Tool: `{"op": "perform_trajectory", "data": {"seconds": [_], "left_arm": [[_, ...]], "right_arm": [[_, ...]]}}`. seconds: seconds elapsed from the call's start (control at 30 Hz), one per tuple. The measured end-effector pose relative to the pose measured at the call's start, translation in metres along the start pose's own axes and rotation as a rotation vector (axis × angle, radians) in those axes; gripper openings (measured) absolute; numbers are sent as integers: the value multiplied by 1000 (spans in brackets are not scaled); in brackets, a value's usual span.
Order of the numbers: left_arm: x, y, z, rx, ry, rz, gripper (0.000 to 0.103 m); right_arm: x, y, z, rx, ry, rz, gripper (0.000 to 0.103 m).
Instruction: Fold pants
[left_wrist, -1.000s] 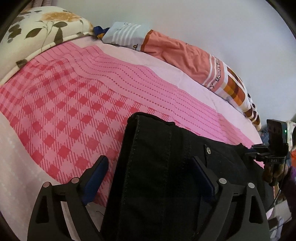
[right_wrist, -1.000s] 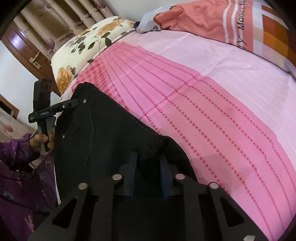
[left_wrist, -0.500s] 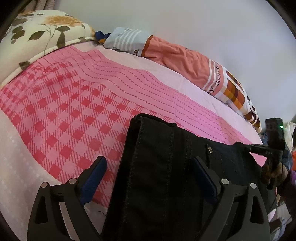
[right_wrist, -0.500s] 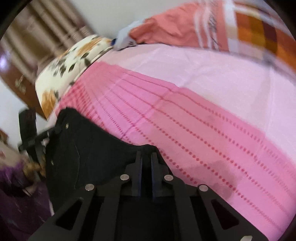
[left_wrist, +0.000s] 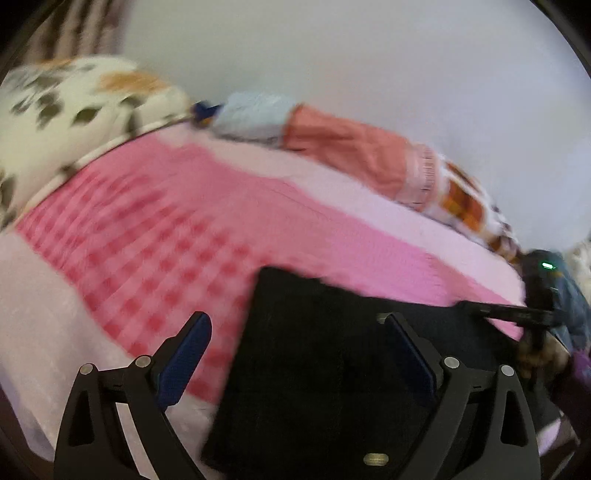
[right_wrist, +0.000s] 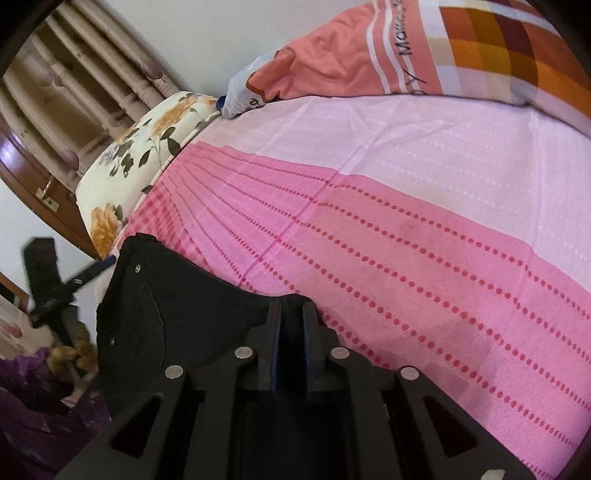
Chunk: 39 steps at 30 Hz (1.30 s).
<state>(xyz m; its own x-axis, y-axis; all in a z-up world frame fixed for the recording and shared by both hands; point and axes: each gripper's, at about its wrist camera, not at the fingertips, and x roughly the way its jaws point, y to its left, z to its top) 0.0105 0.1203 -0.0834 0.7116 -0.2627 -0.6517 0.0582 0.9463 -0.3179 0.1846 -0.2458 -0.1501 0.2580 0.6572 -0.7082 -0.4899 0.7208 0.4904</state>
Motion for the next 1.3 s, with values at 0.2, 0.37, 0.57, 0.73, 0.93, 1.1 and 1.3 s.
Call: {"op": "perform_trajectory", "data": {"seconds": [0.2,0.37,0.57,0.73,0.93,1.1,1.3], "left_arm": [[53,-26,-11,167,159,-23,94],[65,-15,-4,165,160,-25,94],[69,-15,14,139,189,4,93],[83,-17,19,265,283,10,94],[80,-17,16,416,279,-35,96],[74,-18,7,501,240,-73,98],[41,6,44,289,191,-191,98]], "right_arm": [[-1,-2,-2,16,-14,7,12],[-2,-6,-6,38,-29,17,12],[-3,-10,-8,62,-37,28,13],[-3,-11,-8,67,-41,34,13],[-4,-14,-8,139,-25,57,18],[-37,-16,-14,305,-137,66,61],[-107,-1,-59,367,-276,93,61]]}}
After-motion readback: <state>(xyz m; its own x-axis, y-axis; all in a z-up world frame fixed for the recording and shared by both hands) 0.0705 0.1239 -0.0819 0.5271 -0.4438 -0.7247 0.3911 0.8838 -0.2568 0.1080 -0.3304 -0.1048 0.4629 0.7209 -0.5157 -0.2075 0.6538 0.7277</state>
